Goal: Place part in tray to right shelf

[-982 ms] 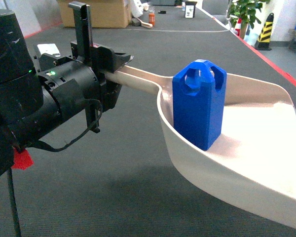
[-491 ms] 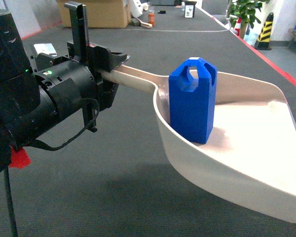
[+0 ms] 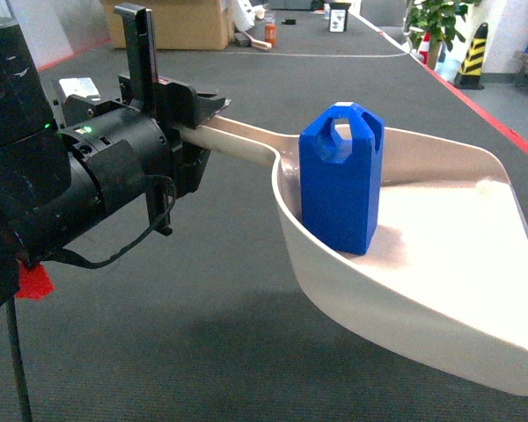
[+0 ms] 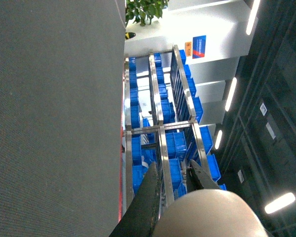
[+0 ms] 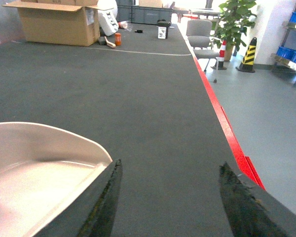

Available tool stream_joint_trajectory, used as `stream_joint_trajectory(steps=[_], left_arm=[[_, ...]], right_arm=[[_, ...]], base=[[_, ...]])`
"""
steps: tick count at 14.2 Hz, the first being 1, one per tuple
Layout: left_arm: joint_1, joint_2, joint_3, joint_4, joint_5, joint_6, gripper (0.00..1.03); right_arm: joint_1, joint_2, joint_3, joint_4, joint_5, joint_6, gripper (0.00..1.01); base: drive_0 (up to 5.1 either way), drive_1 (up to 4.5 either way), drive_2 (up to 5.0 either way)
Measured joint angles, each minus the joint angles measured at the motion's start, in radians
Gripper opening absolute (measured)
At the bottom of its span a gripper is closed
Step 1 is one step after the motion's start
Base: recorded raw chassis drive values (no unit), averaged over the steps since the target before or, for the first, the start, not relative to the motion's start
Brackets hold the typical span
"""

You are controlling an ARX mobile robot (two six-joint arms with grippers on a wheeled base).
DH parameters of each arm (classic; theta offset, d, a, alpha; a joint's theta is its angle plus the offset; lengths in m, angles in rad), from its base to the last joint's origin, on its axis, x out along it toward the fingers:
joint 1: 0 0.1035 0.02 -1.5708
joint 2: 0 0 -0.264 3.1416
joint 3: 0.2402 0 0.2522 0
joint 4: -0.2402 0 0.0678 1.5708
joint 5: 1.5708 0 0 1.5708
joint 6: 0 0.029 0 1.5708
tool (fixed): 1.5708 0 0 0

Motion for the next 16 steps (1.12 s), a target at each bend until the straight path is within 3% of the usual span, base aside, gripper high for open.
stream_joint_trajectory(steps=[4,6,7,8,9,11,12,16], left_arm=[[0.0,0.0,0.0,0.0,0.002,0.0,0.13],[0.0,0.0,0.0,0.0,0.002,0.0,0.13],[0.0,0.0,0.0,0.0,0.0,0.0,0.13],[0.0,0.0,0.0,0.0,0.001,0.0,0.13],[0.0,0.0,0.0,0.0,0.001,0.0,0.13],[0.005,0.0,0.0,-0.003,-0.002,0.001,0.13],[0.006,0.0,0.0,0.0,-0.006,0.0,0.13],[0.002,0.0,0.0,0.001,0.0,0.0,0.13]], right_arm=[[0.0,-0.038,-0.038,-0.009,0.0,0.014,0.45],[0.0,-0.09,-0.076,-0.025,0.001,0.02,0.24],[0.0,-0.177,-0.124,-0.064,0.0,0.024,0.02],[0.0,-0.327,-0.18,-0.158,0.001,0.024,0.04],[0.0,-0.332,-0.182,-0.157,0.001,0.024,0.57],[0.0,-0.332,-0.182,-0.157,0.0,0.024,0.88],[0.0,-0.332,-0.182,-0.158,0.001,0.025,1.0],[0.0,-0.332,-0.182,-0.158,0.001,0.026,0.98]], base=[[0.0,0.0,0.0],[0.0,0.0,0.0],[0.0,0.0,0.0],[0.0,0.0,0.0],[0.0,0.0,0.0],[2.4,-1.79,-0.6],[4.7,-3.66,-1.3],[4.8,-3.48,-1.6]])
